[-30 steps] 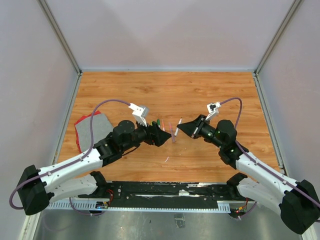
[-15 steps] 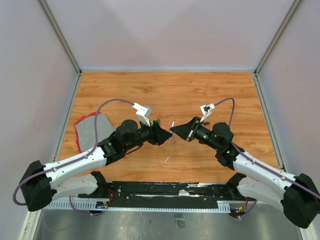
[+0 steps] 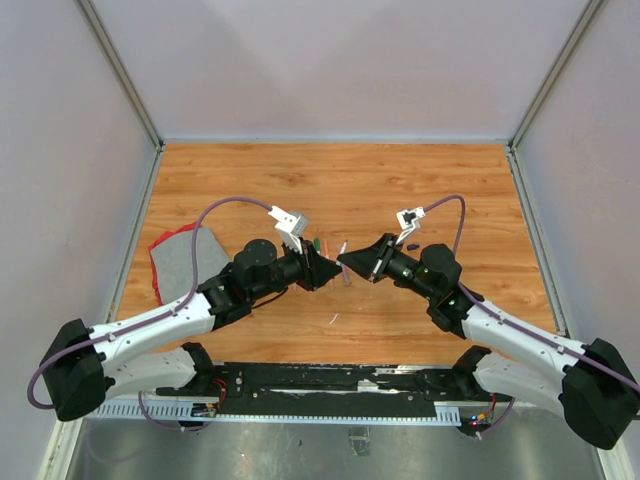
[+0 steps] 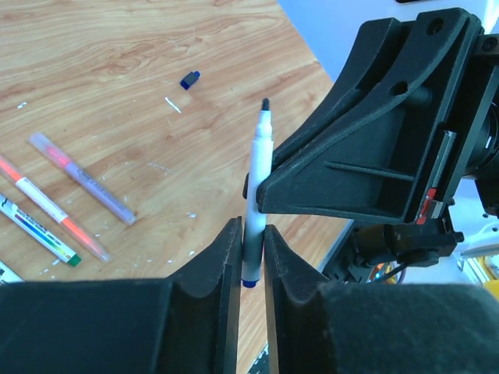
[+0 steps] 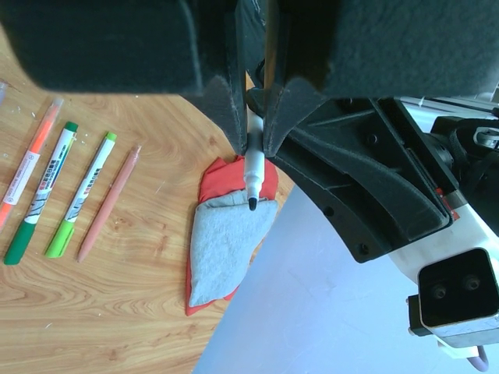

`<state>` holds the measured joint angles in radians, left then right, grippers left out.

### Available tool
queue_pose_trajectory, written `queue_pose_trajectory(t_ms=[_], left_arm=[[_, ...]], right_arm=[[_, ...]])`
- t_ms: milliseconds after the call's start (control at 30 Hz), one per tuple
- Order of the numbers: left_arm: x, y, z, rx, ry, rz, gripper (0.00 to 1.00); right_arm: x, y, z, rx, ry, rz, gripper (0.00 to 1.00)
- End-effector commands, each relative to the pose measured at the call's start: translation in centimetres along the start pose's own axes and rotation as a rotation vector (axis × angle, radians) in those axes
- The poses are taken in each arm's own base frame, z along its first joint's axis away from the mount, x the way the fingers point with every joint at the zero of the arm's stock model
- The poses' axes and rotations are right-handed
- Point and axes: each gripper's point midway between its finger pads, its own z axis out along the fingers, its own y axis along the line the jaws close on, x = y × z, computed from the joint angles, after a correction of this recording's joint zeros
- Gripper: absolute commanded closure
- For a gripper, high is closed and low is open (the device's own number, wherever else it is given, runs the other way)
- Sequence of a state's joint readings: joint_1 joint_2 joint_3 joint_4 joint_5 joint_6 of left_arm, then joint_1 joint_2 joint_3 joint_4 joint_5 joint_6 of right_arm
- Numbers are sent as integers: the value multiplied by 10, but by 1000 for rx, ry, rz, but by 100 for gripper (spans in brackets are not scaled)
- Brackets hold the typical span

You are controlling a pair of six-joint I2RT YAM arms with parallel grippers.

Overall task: Insert the pens into the pen caps
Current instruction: Pick up the pen from the center of the board.

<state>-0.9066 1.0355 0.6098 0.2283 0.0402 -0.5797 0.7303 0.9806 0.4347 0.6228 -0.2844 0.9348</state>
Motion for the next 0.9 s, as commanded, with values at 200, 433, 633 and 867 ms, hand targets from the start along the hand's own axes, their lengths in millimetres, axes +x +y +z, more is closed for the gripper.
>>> queue_pose_trajectory(t_ms=[200, 433, 633, 867], left_arm=[[-11, -7, 3, 10, -26, 35, 100], [-8, 15, -2, -89, -17, 85, 99], [-2, 38, -13, -172, -14, 103, 99], [2, 54, -22, -210, -15, 89, 100]], right_arm=[[-8, 18, 4, -24, -10, -122, 87], [-27, -46, -29, 392, 23, -361, 59], [-53, -103, -73, 772, 105, -500, 48], [-70, -158, -91, 946, 256, -364, 43]])
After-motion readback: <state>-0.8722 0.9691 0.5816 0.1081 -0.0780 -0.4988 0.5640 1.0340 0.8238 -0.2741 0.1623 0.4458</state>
